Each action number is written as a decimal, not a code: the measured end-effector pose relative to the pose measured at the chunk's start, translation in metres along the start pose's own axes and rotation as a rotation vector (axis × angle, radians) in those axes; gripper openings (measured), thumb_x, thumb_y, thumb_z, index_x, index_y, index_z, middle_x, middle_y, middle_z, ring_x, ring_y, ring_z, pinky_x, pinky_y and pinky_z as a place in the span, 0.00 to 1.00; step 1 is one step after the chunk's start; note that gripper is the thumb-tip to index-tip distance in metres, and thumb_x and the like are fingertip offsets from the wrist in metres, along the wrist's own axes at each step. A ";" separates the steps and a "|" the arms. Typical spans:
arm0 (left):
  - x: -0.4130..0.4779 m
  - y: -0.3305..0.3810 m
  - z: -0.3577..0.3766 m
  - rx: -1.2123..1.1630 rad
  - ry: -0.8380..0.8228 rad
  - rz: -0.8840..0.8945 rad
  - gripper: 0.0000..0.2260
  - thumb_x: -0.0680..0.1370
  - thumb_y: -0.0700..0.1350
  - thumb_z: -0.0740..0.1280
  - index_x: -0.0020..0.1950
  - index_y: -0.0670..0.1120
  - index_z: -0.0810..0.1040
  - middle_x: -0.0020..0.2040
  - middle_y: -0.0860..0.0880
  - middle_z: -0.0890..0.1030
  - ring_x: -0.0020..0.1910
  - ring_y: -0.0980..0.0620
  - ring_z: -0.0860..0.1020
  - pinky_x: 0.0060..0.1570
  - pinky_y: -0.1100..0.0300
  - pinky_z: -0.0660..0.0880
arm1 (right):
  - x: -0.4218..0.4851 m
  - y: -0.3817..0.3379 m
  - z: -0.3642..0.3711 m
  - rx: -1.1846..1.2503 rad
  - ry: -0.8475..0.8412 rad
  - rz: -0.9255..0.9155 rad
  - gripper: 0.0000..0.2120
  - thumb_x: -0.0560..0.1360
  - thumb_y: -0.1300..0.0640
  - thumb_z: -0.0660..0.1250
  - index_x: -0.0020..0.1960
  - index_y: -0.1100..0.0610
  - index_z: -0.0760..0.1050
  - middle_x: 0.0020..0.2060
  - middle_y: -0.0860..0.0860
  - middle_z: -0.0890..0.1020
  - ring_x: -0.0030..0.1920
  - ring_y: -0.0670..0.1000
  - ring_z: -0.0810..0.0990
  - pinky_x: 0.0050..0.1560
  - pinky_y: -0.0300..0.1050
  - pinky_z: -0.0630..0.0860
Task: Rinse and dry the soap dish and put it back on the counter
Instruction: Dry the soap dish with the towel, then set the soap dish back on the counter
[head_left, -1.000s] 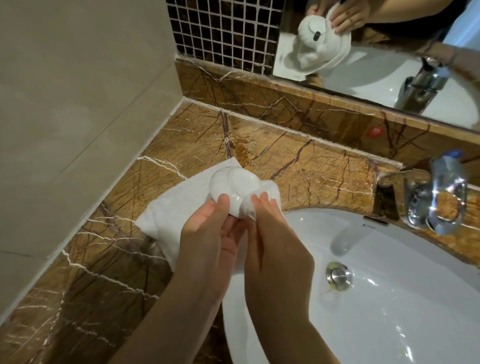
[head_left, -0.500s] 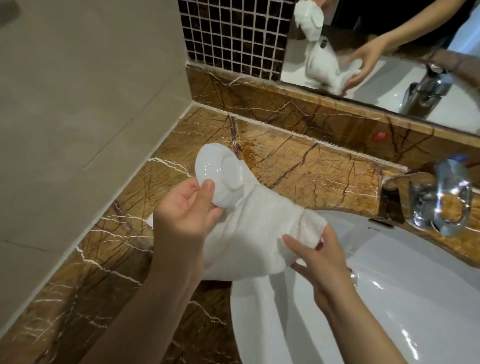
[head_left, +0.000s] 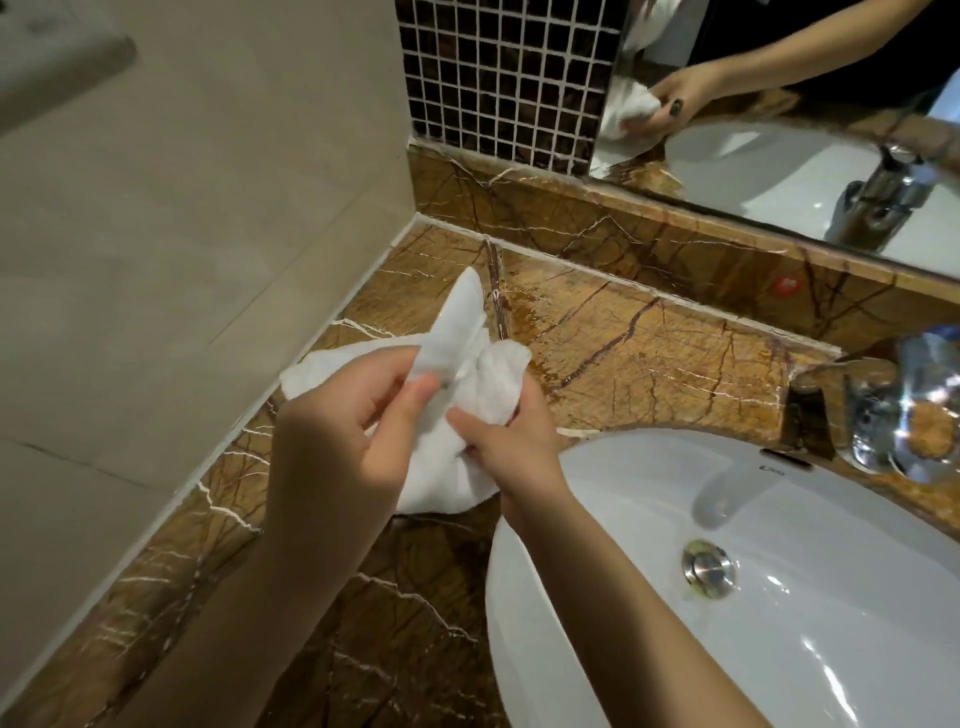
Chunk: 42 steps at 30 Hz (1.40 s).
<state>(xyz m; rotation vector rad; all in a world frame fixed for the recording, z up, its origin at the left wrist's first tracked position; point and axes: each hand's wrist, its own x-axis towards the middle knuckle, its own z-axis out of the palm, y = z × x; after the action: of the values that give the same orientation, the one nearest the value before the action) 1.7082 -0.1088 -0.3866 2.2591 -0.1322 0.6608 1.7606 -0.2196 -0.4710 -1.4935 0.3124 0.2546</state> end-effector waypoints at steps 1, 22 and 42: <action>-0.001 -0.002 -0.003 0.069 -0.032 0.042 0.07 0.74 0.37 0.66 0.48 0.42 0.82 0.38 0.50 0.83 0.38 0.60 0.74 0.37 0.77 0.67 | 0.002 0.002 0.001 -0.066 0.013 -0.011 0.28 0.67 0.60 0.74 0.64 0.51 0.70 0.58 0.51 0.79 0.57 0.54 0.78 0.55 0.58 0.77; 0.012 0.001 -0.020 0.361 -0.432 0.536 0.19 0.76 0.47 0.61 0.67 0.44 0.72 0.70 0.44 0.69 0.70 0.46 0.66 0.67 0.46 0.65 | -0.062 -0.096 -0.058 -0.024 -0.121 -0.016 0.09 0.75 0.70 0.59 0.44 0.76 0.75 0.23 0.57 0.75 0.18 0.46 0.73 0.21 0.34 0.73; -0.006 0.246 0.171 0.039 -0.593 0.534 0.25 0.75 0.59 0.57 0.69 0.51 0.69 0.69 0.49 0.72 0.70 0.49 0.67 0.70 0.53 0.60 | -0.176 -0.122 -0.366 0.085 0.616 -0.115 0.11 0.75 0.65 0.62 0.42 0.53 0.80 0.23 0.53 0.80 0.22 0.46 0.77 0.26 0.36 0.77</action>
<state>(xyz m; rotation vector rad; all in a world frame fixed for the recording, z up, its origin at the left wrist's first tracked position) 1.7030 -0.4024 -0.3280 2.4038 -1.0426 0.2263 1.6221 -0.5880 -0.3125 -1.4733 0.7146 -0.3183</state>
